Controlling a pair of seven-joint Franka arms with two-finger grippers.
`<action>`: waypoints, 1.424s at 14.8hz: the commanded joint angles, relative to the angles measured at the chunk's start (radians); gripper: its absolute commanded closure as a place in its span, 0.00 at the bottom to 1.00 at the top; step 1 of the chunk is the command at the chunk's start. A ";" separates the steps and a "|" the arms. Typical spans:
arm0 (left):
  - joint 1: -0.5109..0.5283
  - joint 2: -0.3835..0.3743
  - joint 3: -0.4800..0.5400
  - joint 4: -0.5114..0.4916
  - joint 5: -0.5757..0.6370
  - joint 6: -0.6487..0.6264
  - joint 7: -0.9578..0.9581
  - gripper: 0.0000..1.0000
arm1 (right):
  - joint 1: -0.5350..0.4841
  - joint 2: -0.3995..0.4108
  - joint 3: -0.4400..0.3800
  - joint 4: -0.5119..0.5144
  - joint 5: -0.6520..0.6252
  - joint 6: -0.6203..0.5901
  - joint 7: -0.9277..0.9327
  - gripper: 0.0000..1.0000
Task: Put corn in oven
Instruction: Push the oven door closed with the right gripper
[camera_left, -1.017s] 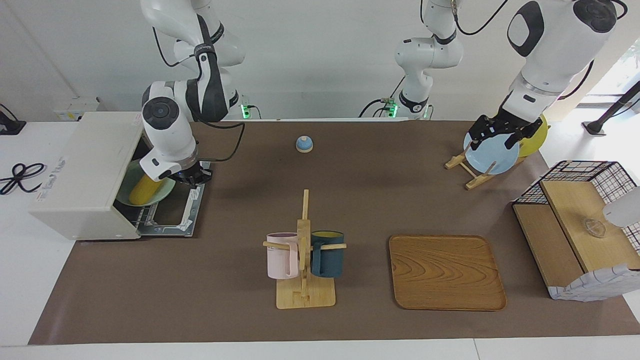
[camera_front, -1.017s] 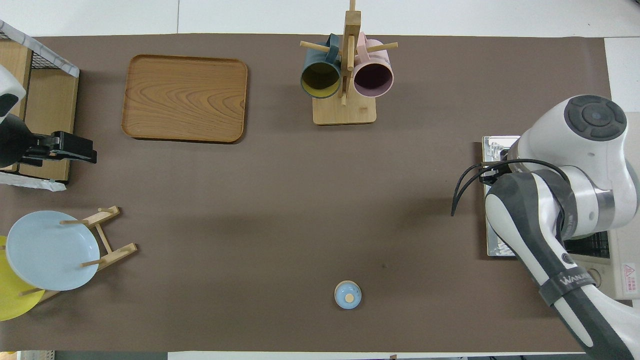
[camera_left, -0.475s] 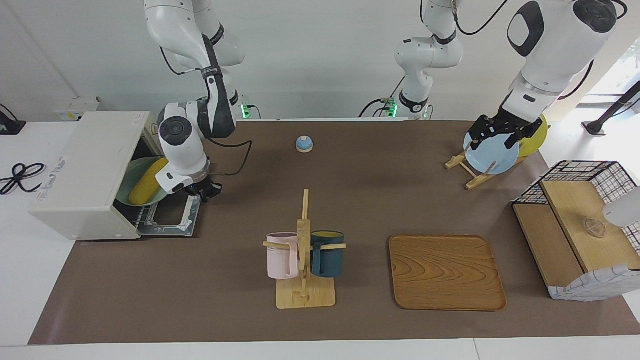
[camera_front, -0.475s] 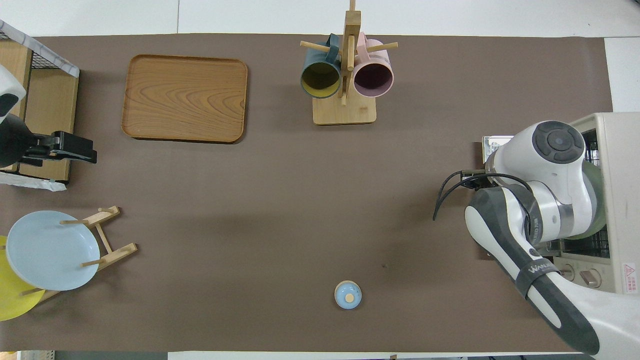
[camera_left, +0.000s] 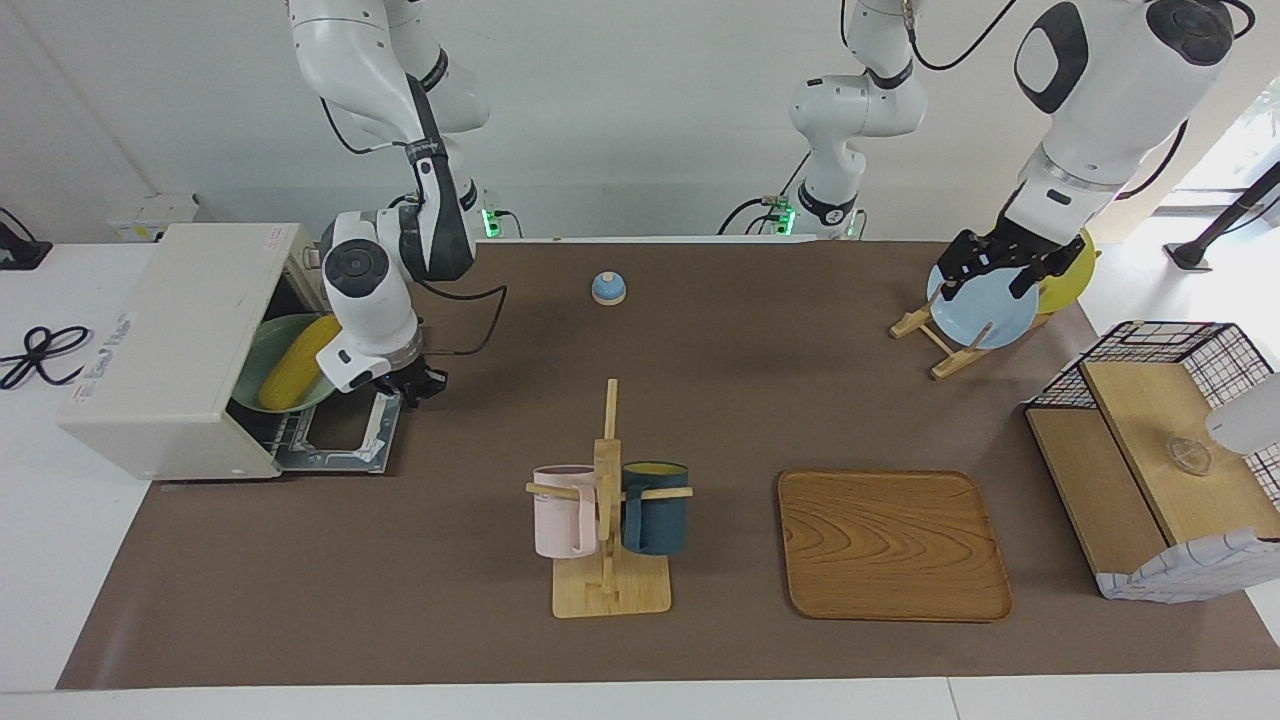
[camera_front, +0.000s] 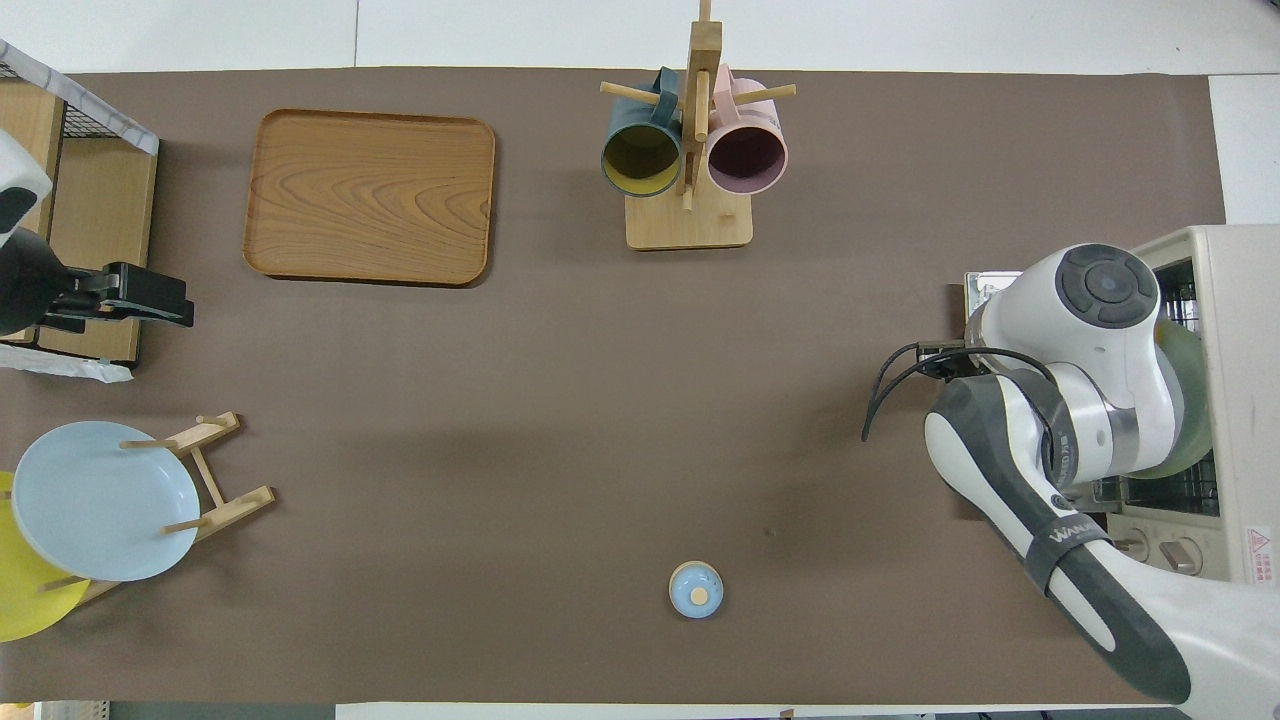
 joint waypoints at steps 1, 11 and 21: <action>0.012 -0.015 -0.010 -0.011 0.017 0.009 0.005 0.00 | -0.014 -0.014 0.001 -0.028 0.021 0.018 0.004 1.00; 0.012 -0.015 -0.010 -0.011 0.017 0.009 0.005 0.00 | -0.017 -0.032 -0.003 0.082 -0.144 -0.210 -0.049 1.00; 0.012 -0.015 -0.010 -0.011 0.017 0.009 0.005 0.00 | -0.119 -0.157 -0.008 0.216 -0.141 -0.488 -0.313 1.00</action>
